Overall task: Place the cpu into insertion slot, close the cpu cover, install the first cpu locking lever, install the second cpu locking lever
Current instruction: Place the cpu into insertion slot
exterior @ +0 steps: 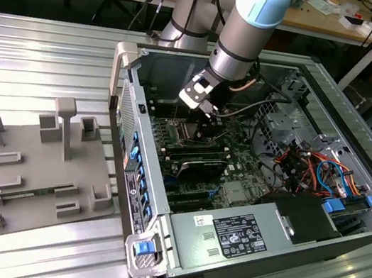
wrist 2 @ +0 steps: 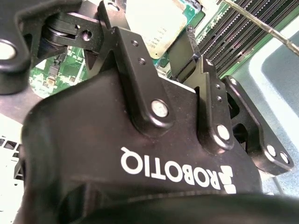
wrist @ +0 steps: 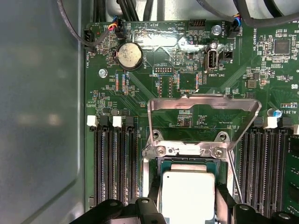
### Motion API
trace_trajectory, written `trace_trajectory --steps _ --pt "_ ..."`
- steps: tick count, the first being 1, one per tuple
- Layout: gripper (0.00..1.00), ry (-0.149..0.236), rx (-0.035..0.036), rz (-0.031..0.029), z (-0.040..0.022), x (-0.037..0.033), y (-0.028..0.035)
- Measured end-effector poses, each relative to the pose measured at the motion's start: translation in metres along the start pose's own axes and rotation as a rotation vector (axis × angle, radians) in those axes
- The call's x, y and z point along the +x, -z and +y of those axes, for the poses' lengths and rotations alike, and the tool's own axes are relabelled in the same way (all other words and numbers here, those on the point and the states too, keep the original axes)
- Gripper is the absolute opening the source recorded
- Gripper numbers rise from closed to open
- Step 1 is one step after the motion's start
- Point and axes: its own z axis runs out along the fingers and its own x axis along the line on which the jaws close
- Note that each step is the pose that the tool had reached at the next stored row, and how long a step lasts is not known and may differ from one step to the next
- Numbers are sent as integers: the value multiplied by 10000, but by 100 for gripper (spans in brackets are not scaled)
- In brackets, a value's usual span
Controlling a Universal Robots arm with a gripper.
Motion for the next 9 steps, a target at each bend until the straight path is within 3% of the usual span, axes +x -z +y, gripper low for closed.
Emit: trace_trajectory --steps 4,5,9 --pt "56 0 -13 16 3 3 -7" --pt "62 0 -2 2 1 1 -2" --pt "62 -1 -1 1 -1 -1 14"
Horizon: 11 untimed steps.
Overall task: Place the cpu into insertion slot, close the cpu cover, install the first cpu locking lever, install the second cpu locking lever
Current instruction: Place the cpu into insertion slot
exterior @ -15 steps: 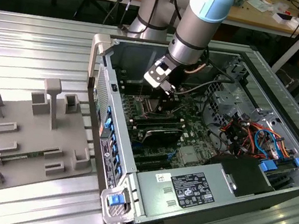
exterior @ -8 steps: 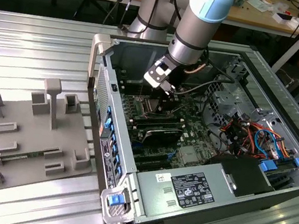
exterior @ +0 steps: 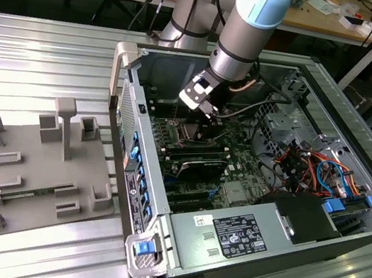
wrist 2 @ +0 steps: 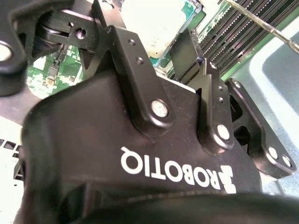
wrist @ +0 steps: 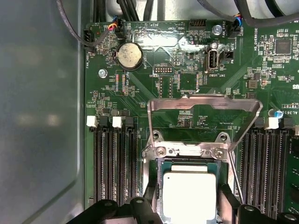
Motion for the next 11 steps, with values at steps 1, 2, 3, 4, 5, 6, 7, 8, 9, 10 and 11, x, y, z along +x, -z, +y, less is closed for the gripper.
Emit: trace_trajectory --steps 1,2,3,4,5,6,7,8,9,10,11 --pt "62 -1 -1 1 -2 0 5" --pt "62 -1 -4 7 -8 0 6" --pt "62 1 -5 36 -18 0 6" --pt "62 4 -5 106 -39 0 6" --pt "62 3 -6 149 -51 1 5" --pt "62 4 -7 158 -52 1 5" --pt "62 4 -7 160 -52 0 4" --pt "62 3 -6 158 -53 -1 9" --pt "62 3 -6 159 -54 -2 25" --pt "62 3 -6 159 -55 -3 61" --pt "62 3 -5 161 -55 -4 72"
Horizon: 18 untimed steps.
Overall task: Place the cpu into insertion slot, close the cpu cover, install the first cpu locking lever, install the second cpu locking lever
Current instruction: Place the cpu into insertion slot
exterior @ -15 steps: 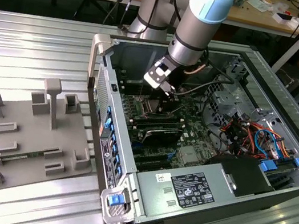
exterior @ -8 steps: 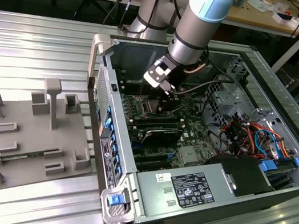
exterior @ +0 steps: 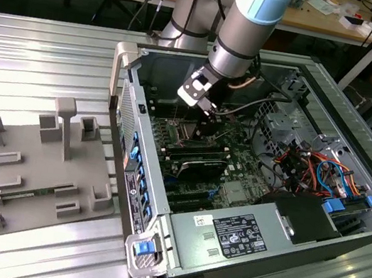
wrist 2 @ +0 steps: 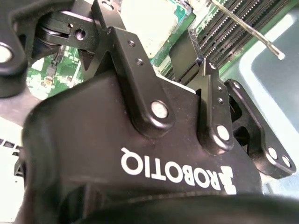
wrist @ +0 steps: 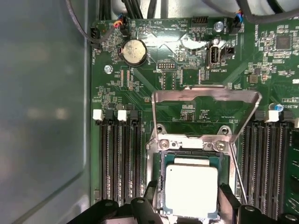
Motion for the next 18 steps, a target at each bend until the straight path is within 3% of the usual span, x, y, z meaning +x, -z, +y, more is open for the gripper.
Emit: trace_trajectory --steps 5,9,15,16,17,18 --pt "62 1 1 16 -1 -1 9" --pt "61 3 -1 20 -2 -1 68" --pt "24 7 53 112 32 -3 75" --pt "11 10 51 150 31 -5 142" --pt "11 22 63 308 42 -27 153" --pt "11 24 66 368 46 -46 163"
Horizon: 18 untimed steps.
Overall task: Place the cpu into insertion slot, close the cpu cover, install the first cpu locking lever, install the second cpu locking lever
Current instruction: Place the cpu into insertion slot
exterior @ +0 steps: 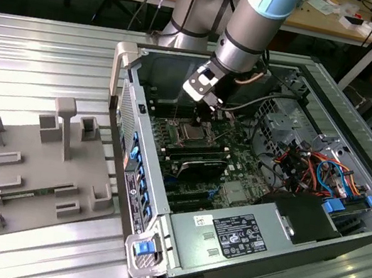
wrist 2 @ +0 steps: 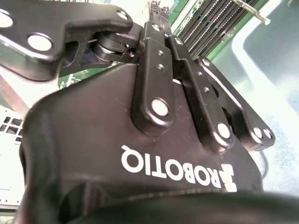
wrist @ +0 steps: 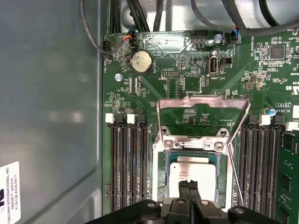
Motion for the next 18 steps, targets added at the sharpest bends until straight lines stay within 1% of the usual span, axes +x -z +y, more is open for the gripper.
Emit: trace_trajectory --steps 1,13,16,18 --pt "11 5 -2 80 0 -3 14" --pt "11 6 -1 105 -1 -4 20" --pt "11 6 -2 109 -2 -4 44" --pt "11 6 -1 109 -3 -3 70"
